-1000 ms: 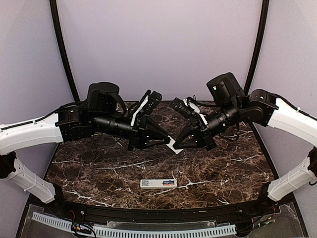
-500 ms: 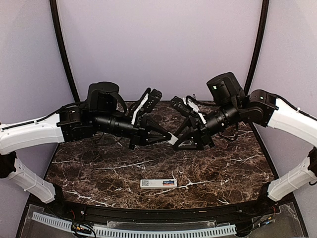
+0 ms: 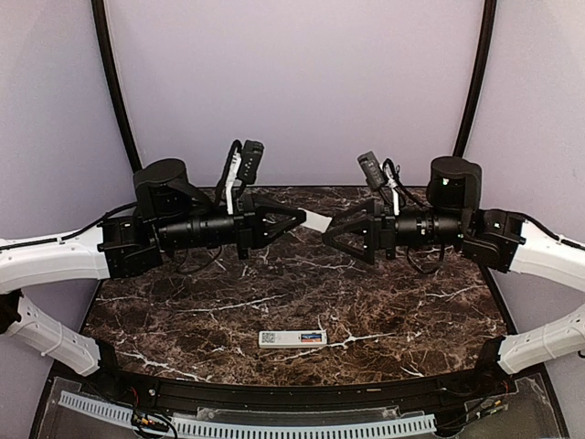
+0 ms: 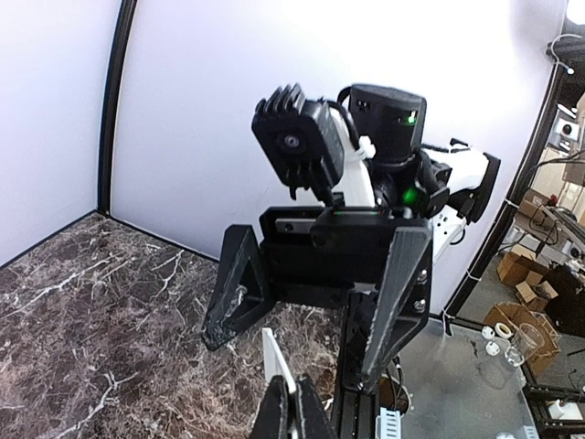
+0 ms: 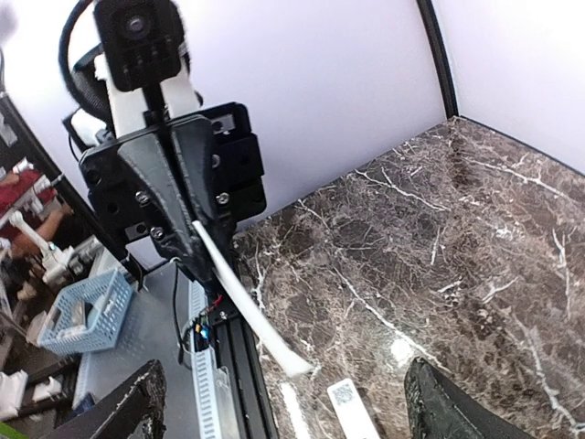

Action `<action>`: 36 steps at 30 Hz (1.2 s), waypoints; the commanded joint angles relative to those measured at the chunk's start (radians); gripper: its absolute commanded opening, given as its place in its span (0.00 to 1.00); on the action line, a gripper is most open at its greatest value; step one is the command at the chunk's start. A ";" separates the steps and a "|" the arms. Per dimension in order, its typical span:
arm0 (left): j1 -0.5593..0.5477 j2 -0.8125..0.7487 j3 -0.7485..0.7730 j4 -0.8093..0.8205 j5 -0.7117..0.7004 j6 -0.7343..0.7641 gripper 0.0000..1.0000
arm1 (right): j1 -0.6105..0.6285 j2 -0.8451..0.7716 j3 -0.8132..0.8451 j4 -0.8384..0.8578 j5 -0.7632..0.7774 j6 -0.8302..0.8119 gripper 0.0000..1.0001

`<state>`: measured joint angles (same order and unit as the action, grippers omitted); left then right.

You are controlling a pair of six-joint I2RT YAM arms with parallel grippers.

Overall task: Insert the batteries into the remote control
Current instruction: Pass from the left arm to the right

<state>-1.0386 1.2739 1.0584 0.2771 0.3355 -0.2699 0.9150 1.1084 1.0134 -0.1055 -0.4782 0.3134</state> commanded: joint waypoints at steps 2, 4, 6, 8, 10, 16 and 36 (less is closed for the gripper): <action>0.005 -0.051 -0.040 0.166 -0.056 -0.054 0.00 | -0.005 -0.026 -0.091 0.379 0.039 0.219 0.84; 0.004 -0.048 -0.043 0.192 -0.046 -0.066 0.00 | -0.004 -0.024 -0.120 0.488 0.003 0.243 0.74; 0.005 -0.044 -0.048 0.211 -0.034 -0.078 0.00 | -0.003 -0.015 -0.128 0.563 -0.024 0.254 0.59; 0.004 -0.044 -0.051 0.223 -0.033 -0.084 0.00 | -0.002 -0.003 -0.124 0.590 -0.044 0.261 0.47; 0.004 -0.045 -0.052 0.232 -0.029 -0.088 0.00 | -0.002 0.009 -0.118 0.604 -0.063 0.267 0.36; 0.003 -0.044 -0.062 0.269 -0.005 -0.096 0.00 | -0.002 0.048 -0.091 0.618 -0.118 0.285 0.23; 0.005 -0.021 -0.052 0.273 0.059 -0.092 0.07 | 0.007 0.052 -0.100 0.673 -0.164 0.301 0.00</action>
<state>-1.0363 1.2488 1.0100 0.5579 0.3691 -0.3756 0.9154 1.1664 0.8989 0.5346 -0.6338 0.6056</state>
